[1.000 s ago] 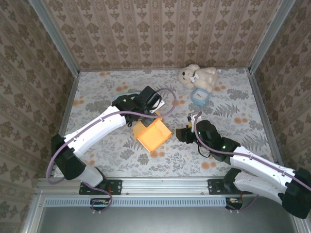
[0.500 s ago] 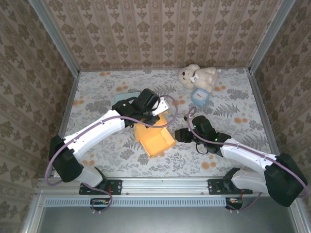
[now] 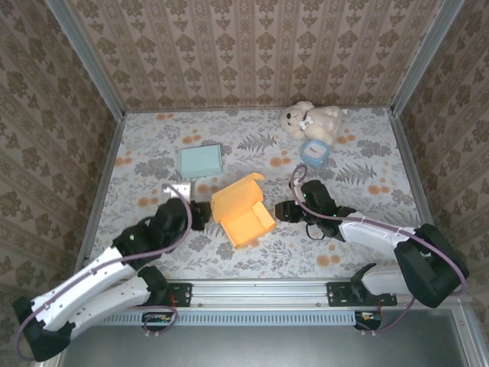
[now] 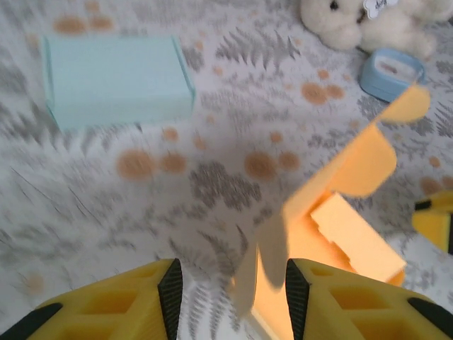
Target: Fold the paper box
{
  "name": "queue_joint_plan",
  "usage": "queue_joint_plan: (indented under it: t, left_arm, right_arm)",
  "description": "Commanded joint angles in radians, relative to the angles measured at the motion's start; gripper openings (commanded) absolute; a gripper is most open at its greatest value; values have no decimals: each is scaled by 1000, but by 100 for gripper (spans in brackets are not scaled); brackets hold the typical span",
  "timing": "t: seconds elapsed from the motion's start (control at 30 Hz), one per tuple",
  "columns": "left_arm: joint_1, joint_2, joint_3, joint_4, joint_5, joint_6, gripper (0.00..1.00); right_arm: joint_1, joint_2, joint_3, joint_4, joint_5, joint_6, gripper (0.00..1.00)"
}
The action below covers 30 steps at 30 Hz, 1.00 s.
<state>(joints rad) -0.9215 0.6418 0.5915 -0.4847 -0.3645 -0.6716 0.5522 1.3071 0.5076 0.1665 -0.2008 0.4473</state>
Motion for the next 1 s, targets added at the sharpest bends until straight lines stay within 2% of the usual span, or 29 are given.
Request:
queue_joint_plan:
  t: [0.0, 0.1, 0.2, 0.3, 0.37, 0.57, 0.97]
  left_arm:
    - [-34, -107, -149, 146, 79, -212, 45]
    - [-45, -115, -241, 224, 140, -253, 45]
    - [-66, -59, -332, 400, 198, -273, 46]
    - [-108, 8, -388, 511, 169, -291, 46]
    - [-139, 35, -396, 543, 132, -290, 46]
    - [-174, 78, -400, 561, 51, -294, 47]
    - [-174, 219, -378, 608, 30, -299, 47]
  right_arm:
    - [-6, 41, -7, 77, -82, -9, 45]
    - [-6, 70, -7, 120, -109, -17, 44]
    - [-8, 77, -10, 133, -115, -19, 44]
    - [-8, 73, -15, 124, -107, -22, 43]
    - [-8, 76, -18, 123, -105, -23, 39]
    - [-9, 139, -21, 157, -121, -19, 33]
    - [-8, 166, -39, 197, -145, -21, 32]
